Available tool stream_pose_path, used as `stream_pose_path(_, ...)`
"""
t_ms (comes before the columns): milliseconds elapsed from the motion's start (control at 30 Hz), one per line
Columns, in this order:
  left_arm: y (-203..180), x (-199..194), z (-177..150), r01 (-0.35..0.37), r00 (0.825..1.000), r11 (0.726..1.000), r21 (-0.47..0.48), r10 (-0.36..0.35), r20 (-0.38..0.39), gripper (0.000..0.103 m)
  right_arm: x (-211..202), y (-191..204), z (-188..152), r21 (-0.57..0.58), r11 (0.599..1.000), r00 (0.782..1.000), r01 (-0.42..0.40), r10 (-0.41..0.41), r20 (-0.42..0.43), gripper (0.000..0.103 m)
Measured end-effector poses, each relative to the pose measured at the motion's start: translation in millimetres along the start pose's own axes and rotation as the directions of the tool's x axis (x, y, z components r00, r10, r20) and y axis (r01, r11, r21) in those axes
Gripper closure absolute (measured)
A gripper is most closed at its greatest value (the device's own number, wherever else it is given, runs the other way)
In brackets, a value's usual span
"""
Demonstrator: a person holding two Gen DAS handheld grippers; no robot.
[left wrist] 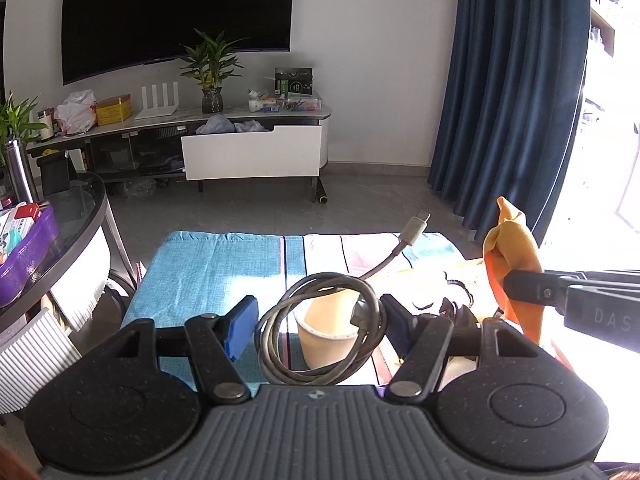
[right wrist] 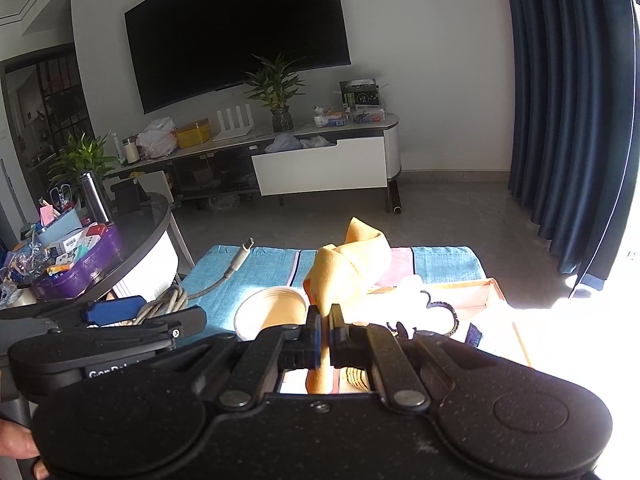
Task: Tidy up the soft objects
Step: 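Carry the grey cable and orange glove over the white box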
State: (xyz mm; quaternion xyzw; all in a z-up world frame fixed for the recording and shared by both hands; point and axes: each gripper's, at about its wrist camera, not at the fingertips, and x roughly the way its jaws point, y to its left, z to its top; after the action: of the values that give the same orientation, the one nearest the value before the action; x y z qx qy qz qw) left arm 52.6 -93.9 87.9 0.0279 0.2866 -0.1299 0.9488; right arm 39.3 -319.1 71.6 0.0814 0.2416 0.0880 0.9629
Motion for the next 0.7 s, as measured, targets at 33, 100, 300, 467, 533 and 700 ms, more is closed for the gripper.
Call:
stream_pose_path(33,-2.7,-0.2,-0.1,0.004,1.0,1.0,0.004,-0.004,-0.001,0.036,-1.2,-1.8,-0.6,0.002,1.0,1.0,0.002,-0.002,0.001,0.099)
stream_pose_path(100,-7.4,0.2,-0.3,0.017,1.0,1.0,0.009,-0.017,-0.004,0.036,-4.0,-5.3,-1.9,0.006,1.0,1.0,0.009,-0.009,0.002,0.099)
stream_pose_path(300,-22.6,-0.2,-1.9,0.041,0.999,0.999,0.03,-0.04,-0.008,0.036,-10.8,-16.2,-5.2,0.017,1.0,1.0,0.022,-0.022,0.003,0.099)
stream_pose_path(467,-33.2,1.2,-4.0,0.059,0.998,0.997,0.043,-0.058,-0.014,0.036,-14.2,-23.7,-7.1,0.027,0.999,0.999,0.034,-0.034,0.004,0.099)
stream_pose_path(533,-37.4,1.7,-4.2,0.066,0.998,0.997,0.047,-0.065,-0.016,0.036,-16.2,-27.3,-7.4,0.031,0.999,0.999,0.037,-0.037,0.006,0.099)
stream_pose_path(700,-49.7,2.6,-5.8,0.084,0.996,0.995,0.06,-0.083,-0.019,0.036,-20.4,-37.0,-8.9,0.04,0.998,0.999,0.051,-0.051,0.008,0.099)
